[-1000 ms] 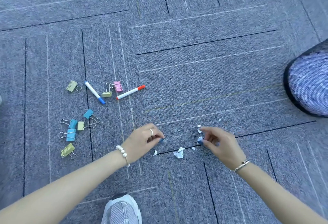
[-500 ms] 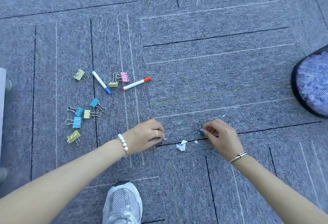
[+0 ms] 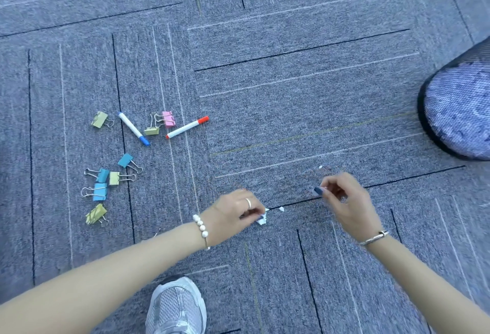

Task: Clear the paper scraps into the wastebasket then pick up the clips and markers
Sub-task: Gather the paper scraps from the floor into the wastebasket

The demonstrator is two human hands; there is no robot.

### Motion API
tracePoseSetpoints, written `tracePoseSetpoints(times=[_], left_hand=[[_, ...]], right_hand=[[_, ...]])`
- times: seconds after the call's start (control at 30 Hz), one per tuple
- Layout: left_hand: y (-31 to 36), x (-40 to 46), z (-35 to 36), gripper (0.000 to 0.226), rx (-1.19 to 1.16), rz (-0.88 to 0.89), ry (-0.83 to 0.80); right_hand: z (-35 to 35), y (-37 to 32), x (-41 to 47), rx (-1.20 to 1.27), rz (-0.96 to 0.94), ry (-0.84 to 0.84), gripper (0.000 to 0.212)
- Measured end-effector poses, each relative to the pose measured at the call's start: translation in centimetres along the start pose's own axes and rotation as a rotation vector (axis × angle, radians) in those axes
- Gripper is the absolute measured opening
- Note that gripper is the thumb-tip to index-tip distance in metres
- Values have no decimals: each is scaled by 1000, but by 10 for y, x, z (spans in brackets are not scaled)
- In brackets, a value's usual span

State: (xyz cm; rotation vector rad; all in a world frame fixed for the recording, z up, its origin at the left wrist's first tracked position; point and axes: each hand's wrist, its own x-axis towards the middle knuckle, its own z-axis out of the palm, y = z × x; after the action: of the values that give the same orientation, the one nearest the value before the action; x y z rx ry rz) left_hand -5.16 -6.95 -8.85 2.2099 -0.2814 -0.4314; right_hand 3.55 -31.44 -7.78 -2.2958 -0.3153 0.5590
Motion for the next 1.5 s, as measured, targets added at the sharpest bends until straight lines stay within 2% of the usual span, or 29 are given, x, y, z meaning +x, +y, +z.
tracePoseSetpoints(times=[0.13,0.3,0.43,0.63,0.77,0.9,1.0,1.13,1.2,1.27,1.33,1.43,1.5], left_hand=[[1,5,4,19,29,29,-33],[4,8,3,35,73,53,-101],[1,7,4,51,150,98,-160],[3,10,6,27,207,164,-107],[7,14,7,21,203,169,-105],[13,24,4,16,169,169,-63],[16,30,7,21,130,132,-24],[21,38,18,22,180,39,-97],[17,40,24,26,185,23,-101],[13,40,26,29,273,109,-132],[10,39,27,28,257,106,-146],[13,40,25,26,239,63,-134],[16,41,24,16,234,73,-89]], right_hand=[[-2,12,-8,-97,-19,-72,12],[1,11,-5,-201,-159,-35,13],[3,11,0,-213,-191,-24,30],[6,12,2,-234,-222,56,12],[7,15,2,-236,-196,33,13],[-4,19,-9,-90,-107,72,12],[-12,28,-23,-76,-103,-13,19],[-9,34,-39,-156,-115,-126,21],[-7,35,-39,-205,-139,-118,26],[-5,32,-37,-240,-175,-98,22],[-2,32,-37,-245,-195,-82,17],[0,33,-39,-146,-104,-41,11],[-2,34,-39,-49,2,18,14]])
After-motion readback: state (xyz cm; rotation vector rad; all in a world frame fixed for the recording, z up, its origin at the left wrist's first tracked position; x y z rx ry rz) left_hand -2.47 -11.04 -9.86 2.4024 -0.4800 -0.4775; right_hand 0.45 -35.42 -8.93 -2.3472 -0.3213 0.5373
